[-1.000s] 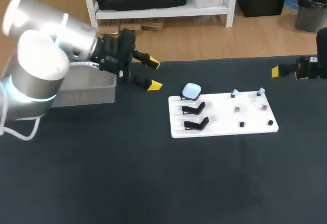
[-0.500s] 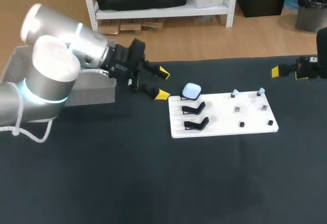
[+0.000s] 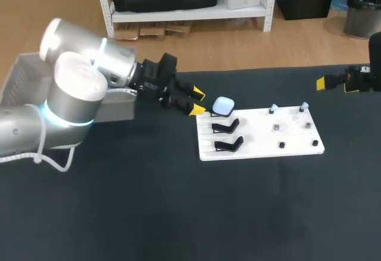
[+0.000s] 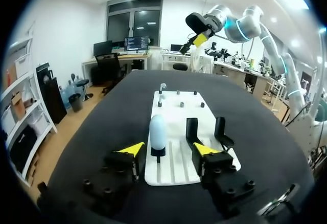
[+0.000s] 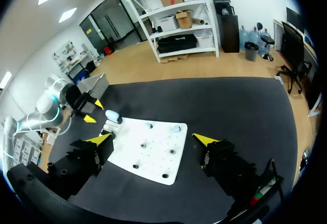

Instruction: Pick up each earbud case from the left stands, insert the matching earbuds, close the lid, and place the case in the box.

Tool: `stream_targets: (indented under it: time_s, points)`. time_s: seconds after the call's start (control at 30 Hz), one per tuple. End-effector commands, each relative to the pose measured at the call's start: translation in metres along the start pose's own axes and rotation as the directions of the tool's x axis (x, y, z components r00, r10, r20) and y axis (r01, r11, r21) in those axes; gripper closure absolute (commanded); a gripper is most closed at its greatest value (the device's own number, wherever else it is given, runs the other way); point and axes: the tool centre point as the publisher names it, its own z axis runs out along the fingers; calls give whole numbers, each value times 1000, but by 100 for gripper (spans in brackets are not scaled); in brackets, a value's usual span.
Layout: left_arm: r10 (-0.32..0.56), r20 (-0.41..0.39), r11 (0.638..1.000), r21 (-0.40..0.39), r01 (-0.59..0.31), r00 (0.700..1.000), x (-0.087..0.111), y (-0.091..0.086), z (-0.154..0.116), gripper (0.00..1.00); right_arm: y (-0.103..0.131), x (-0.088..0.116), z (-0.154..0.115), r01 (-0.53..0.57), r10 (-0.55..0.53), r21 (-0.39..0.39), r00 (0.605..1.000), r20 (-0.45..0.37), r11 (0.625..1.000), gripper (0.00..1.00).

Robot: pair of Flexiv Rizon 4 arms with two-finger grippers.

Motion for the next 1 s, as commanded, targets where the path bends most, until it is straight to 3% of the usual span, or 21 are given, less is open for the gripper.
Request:
stream_targets:
  time_s: [0.03, 0.13, 0.17, 0.23, 1.0]
  points:
    - [3, 5, 1000, 21, -4, 1000, 2, 13, 9, 41, 0, 0, 0, 0, 0, 2, 1000, -1, 1000, 0]
    - [3, 7, 1000, 25, -4, 1000, 2, 15, 13, 44, 0, 0, 0, 0, 0, 2, 1000, -1, 1000, 0]
    - [4, 7, 1000, 26, -4, 1000, 3, 15, 15, 50, 0, 0, 0, 0, 0, 2, 1000, -1, 1000, 0]
    - [14, 1, 999, 30, -14, 1000, 5, 15, 17, 53, 0, 0, 0, 0, 0, 2, 1000, -1, 1000, 0]
    - [-3, 17, 999, 49, 2, 1000, 5, 17, 39, 52, 0, 0, 0, 0, 0, 2, 1000, -1, 1000, 0]
